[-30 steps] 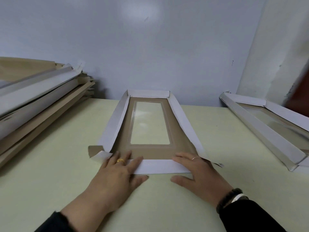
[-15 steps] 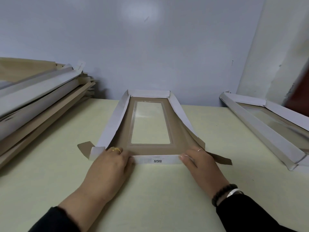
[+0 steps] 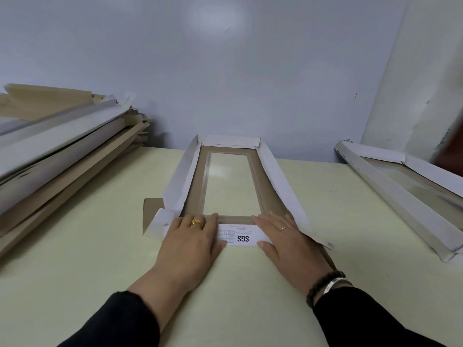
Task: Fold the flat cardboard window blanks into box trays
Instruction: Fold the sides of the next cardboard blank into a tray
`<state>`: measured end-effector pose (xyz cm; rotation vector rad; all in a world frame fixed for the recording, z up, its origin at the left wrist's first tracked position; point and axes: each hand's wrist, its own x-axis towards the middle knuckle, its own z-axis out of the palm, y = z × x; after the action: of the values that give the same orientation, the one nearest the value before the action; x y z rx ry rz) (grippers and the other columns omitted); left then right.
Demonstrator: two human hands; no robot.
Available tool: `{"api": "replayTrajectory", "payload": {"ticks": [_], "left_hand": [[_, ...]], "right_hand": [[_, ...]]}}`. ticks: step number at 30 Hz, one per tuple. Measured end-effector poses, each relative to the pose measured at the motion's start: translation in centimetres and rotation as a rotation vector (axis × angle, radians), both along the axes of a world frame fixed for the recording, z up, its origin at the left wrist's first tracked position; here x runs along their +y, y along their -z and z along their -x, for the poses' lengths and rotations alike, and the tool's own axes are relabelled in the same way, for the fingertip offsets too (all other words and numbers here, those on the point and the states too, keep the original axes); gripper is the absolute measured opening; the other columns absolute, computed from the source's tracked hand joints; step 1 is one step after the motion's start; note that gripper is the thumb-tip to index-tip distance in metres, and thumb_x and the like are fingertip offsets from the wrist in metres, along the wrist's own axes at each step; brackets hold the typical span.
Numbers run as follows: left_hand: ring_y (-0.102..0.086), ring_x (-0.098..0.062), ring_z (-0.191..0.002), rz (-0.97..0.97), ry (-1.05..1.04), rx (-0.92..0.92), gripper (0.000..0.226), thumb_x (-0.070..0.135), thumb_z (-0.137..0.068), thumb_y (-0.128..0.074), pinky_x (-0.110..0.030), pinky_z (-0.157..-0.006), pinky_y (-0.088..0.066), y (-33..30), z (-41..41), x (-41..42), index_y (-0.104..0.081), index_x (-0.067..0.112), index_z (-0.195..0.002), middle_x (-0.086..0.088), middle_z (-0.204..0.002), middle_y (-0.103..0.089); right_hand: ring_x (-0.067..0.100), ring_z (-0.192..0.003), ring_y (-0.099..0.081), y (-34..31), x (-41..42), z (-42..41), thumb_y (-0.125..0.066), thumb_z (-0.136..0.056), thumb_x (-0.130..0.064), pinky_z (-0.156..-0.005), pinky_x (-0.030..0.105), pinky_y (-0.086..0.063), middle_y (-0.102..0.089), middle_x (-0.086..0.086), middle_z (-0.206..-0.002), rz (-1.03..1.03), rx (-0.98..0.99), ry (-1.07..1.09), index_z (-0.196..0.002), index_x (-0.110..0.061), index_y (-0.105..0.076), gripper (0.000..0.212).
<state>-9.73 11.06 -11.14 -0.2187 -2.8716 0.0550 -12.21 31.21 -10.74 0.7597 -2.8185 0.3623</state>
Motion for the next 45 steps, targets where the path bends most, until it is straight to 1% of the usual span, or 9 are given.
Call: {"api": "replayTrajectory", "payload": {"ticks": [6,12,18,21,24,28,34,39,45], "left_hand": [[-0.042,-0.016,-0.118,0.034,-0.013,0.023,0.058,0.058,-0.092,-0.007,-0.026,-0.093,-0.028,-0.3,0.3,-1.4,-0.030,0.032,-0.138,0.009,-0.128,-0.049],[-0.014,-0.012,-0.141,0.046,-0.092,-0.165,0.128,0.071,-0.040,0.046,-0.028,-0.113,-0.006,-0.1,0.1,-1.9,-0.007,0.026,-0.147,0.004,-0.155,-0.015],[0.002,-0.013,-0.144,-0.004,-0.121,-0.237,0.064,0.054,-0.095,-0.005,-0.030,-0.115,0.004,0.4,0.3,-1.7,0.004,0.021,-0.149,0.001,-0.157,0.001],[-0.021,-0.013,-0.138,-0.017,-0.069,-0.095,0.053,0.047,-0.098,-0.015,-0.026,-0.112,-0.007,0.3,-0.1,-1.6,-0.022,0.020,-0.143,0.002,-0.150,-0.026],[-0.046,-0.017,-0.107,-0.138,0.015,0.049,0.029,0.046,-0.097,-0.028,-0.024,-0.087,-0.028,-0.4,-0.5,-1.5,-0.045,0.023,-0.100,0.006,-0.104,-0.053],[-0.052,-0.017,-0.092,-0.337,0.096,0.127,0.036,0.040,-0.097,-0.032,-0.029,-0.078,-0.038,-1.2,-1.4,-1.8,-0.062,0.020,-0.091,0.006,-0.087,-0.060],[-0.054,-0.012,-0.091,-0.409,0.211,0.015,0.027,0.034,-0.096,-0.043,-0.028,-0.081,-0.041,-1.6,-1.8,-2.4,-0.064,0.022,-0.108,0.007,-0.095,-0.063],[-0.038,-0.007,-0.114,-0.273,0.182,-0.063,0.044,0.046,-0.093,-0.044,-0.017,-0.091,-0.028,-1.3,-2.3,-2.0,-0.036,0.037,-0.135,0.017,-0.127,-0.041],[-0.030,-0.008,-0.098,-0.204,0.150,-0.054,0.036,0.046,-0.092,-0.046,-0.019,-0.076,-0.023,-1.7,-2.2,-1.4,-0.050,0.030,-0.123,0.011,-0.100,-0.034]], "right_hand": [[0.000,-0.140,-0.002,0.5,0.0,0.5,-0.024,-0.102,-0.028,-0.108,0.015,0.006,-0.007,-0.014,-0.154,-0.032,-0.132,-0.001,-0.147,-0.025,-0.012,0.047],[0.000,-0.140,-0.002,1.2,0.2,1.0,-0.023,-0.101,-0.031,-0.109,0.018,0.003,-0.007,-0.016,-0.154,-0.026,-0.166,0.027,-0.147,-0.026,-0.014,0.047],[0.001,-0.141,-0.003,1.2,0.1,0.9,-0.025,-0.101,-0.032,-0.110,0.020,0.000,-0.009,-0.015,-0.154,-0.004,-0.156,0.029,-0.146,-0.026,-0.016,0.047],[0.007,-0.135,-0.025,0.6,0.5,0.4,-0.039,-0.097,-0.033,-0.100,0.017,-0.020,-0.034,-0.010,-0.146,0.094,-0.070,0.064,-0.140,-0.028,-0.033,0.043],[0.018,-0.111,-0.050,-0.1,0.6,-0.3,-0.051,-0.091,-0.030,-0.083,0.027,-0.039,-0.059,-0.001,-0.115,0.110,0.061,0.118,-0.125,-0.022,-0.050,0.035],[0.027,-0.090,-0.058,-0.3,0.9,-1.0,-0.054,-0.089,-0.020,-0.073,0.036,-0.043,-0.066,0.008,-0.089,0.112,0.116,0.083,-0.094,-0.008,-0.063,0.016],[0.018,-0.088,-0.058,-0.2,1.3,-1.7,-0.053,-0.079,-0.058,-0.075,0.033,-0.046,-0.067,-0.001,-0.095,0.194,0.032,0.054,-0.079,-0.016,-0.054,0.042],[0.006,-0.104,-0.049,-0.5,0.8,-1.9,-0.051,-0.076,-0.066,-0.082,0.026,-0.043,-0.054,-0.014,-0.111,0.068,0.001,0.065,-0.114,-0.029,-0.047,0.053],[0.001,-0.104,-0.043,-0.7,0.4,-2.0,-0.049,-0.081,-0.062,-0.072,0.018,-0.030,-0.033,-0.021,-0.096,0.045,0.031,0.011,-0.118,-0.034,-0.054,0.047]]}}
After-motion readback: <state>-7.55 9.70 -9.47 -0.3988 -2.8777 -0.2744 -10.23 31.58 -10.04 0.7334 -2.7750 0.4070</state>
